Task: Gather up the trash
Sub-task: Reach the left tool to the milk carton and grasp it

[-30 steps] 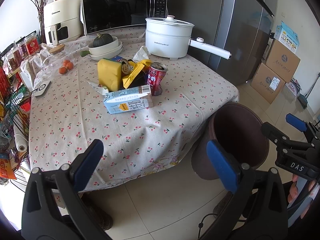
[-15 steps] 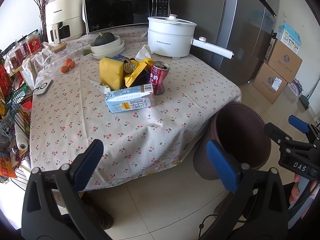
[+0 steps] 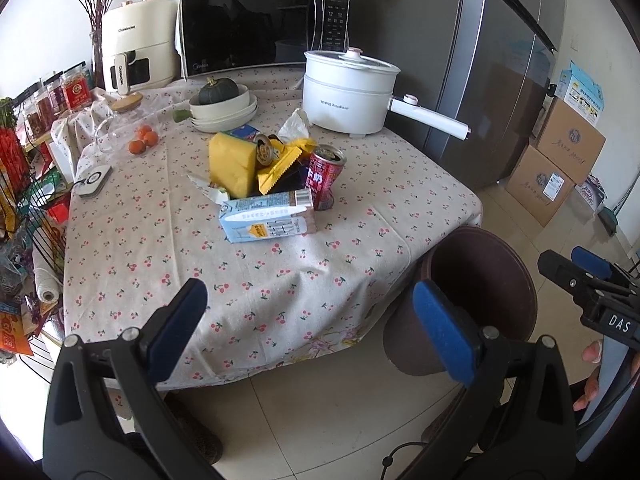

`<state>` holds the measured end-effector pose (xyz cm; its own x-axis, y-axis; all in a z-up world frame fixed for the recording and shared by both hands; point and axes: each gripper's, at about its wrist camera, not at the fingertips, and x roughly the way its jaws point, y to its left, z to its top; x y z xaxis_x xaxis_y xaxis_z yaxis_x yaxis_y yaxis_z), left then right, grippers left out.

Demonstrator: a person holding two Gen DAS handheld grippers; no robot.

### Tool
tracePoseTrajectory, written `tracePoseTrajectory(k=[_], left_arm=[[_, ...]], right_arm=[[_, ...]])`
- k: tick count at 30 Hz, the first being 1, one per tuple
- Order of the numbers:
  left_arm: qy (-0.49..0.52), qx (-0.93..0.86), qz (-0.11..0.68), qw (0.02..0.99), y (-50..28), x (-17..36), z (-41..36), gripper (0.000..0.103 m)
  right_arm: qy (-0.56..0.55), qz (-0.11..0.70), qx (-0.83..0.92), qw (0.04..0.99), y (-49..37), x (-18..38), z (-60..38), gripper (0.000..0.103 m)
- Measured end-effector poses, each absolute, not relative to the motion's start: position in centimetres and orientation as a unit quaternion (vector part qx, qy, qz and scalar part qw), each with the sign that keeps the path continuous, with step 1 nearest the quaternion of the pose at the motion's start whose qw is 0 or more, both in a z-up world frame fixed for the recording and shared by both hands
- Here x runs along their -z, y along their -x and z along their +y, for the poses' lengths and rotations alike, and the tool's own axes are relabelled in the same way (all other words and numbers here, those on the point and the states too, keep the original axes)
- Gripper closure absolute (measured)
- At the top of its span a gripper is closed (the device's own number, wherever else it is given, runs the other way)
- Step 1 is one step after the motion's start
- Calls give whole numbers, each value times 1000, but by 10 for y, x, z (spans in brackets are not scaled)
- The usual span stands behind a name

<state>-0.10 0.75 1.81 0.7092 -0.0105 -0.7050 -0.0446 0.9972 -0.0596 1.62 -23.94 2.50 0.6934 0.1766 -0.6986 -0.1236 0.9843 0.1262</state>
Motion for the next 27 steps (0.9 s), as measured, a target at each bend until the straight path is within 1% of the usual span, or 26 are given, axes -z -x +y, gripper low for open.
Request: tracePoseTrajectory(k=[4, 11, 15, 18, 22, 27], left_arm=[[21, -22, 366, 930, -7, -31, 12, 1], [20, -37, 376, 926, -34, -44, 32, 1], [59, -21, 410, 910, -60, -47, 59, 1], [82, -34, 417, 904, -76, -45, 77, 1], [72, -74, 434, 895, -98, -21, 91, 1], [91, -53, 515, 851, -132, 31, 100, 2]], right_arm=[[-19, 380, -84, 921, -25, -40, -235, 0], [-1, 390, -125, 912, -50, -66, -212, 0], [-13, 415, -155, 897, -75, -71, -198, 0], [-4, 413, -151, 898, -95, -69, -187, 0], [5, 422, -150, 894, -122, -51, -174, 0], [13, 475, -140, 869, -156, -17, -166, 0]])
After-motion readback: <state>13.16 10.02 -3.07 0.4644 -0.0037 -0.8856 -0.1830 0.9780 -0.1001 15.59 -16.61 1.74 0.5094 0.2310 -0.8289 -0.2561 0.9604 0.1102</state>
